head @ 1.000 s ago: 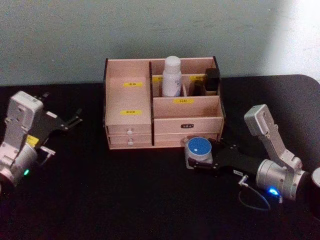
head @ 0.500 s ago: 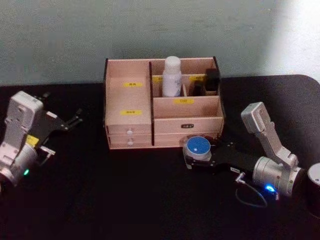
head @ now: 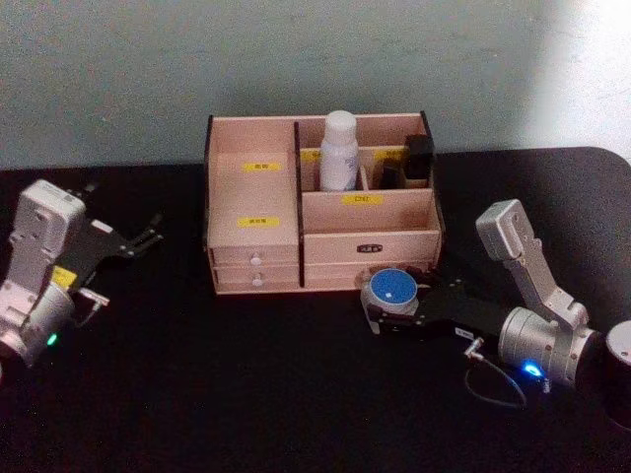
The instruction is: Pick up the facial cleanser and watermelon frost from the table and place them into the tiered storage box.
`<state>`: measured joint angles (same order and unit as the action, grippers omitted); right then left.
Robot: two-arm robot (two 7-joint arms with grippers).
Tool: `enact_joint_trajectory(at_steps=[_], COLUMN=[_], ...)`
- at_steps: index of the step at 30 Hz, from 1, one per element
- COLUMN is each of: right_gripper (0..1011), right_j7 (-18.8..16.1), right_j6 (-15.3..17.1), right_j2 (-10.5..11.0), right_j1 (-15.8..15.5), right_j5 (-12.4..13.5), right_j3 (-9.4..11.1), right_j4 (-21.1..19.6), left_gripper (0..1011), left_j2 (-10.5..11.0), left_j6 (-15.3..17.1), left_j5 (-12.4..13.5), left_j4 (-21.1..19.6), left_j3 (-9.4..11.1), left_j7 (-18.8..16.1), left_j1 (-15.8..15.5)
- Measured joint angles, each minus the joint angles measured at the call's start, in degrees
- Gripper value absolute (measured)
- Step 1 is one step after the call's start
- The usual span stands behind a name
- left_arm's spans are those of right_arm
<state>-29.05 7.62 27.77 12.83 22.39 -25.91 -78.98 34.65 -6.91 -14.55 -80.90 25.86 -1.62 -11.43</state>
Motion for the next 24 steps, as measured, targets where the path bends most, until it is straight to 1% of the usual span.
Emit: enact_joint_trajectory(at_steps=[11, 24], right_gripper=[1000, 1000], right_j7=[0.5, 0.6], right_j6=[0.1, -0.1], right_j2=[0.2, -0.2], right_j1=[-0.5, -0.4], right_j5=[0.0, -0.1], right_j3=[0.4, 0.7], right_j4=[-0.3, 0.1], left_gripper=[1001, 1001], left_j2=[0.0, 0.0], left_j6=[0.0, 0.0], left_j5=[0.0, 0.0], left_j4=[0.0, 0.0], left_j3=[0.0, 0.0], left_j7=[0.0, 0.0], left_j1=[0.0, 0.0])
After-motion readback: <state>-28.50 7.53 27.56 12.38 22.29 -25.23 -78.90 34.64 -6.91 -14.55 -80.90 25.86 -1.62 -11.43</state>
